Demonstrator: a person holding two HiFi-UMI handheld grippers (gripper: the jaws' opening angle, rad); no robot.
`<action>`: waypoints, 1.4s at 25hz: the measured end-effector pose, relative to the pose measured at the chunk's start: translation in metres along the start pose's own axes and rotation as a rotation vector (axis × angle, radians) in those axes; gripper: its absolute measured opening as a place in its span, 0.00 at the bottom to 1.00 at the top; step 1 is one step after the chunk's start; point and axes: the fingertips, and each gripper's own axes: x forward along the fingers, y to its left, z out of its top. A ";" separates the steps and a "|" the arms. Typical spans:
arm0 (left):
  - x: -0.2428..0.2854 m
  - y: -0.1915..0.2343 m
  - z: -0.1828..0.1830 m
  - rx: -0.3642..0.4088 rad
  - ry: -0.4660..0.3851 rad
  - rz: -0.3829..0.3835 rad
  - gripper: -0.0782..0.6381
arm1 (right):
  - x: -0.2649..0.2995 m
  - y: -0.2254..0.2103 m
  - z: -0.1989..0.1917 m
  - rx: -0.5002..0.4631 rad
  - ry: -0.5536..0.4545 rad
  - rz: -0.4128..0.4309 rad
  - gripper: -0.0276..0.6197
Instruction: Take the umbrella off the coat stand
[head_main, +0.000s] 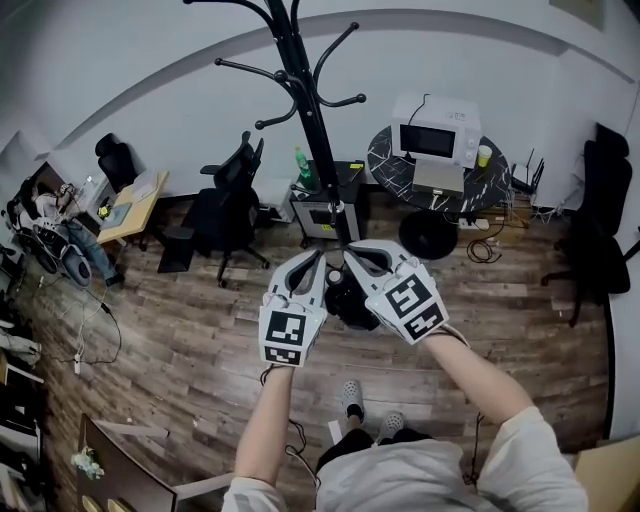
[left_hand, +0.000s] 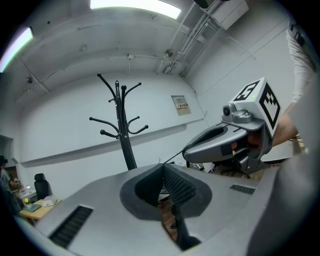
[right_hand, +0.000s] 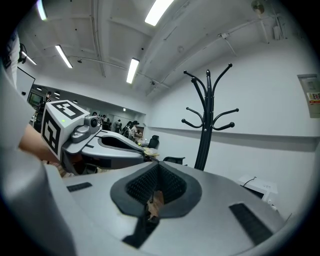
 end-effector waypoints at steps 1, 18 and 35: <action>0.000 -0.003 -0.003 -0.005 0.003 -0.004 0.14 | -0.002 0.000 -0.004 0.002 0.005 0.000 0.06; 0.002 -0.035 -0.032 -0.079 0.033 -0.042 0.14 | -0.013 0.007 -0.044 0.045 0.056 0.014 0.06; 0.008 -0.035 -0.035 -0.083 0.037 -0.060 0.14 | -0.011 0.005 -0.047 0.021 0.075 0.020 0.06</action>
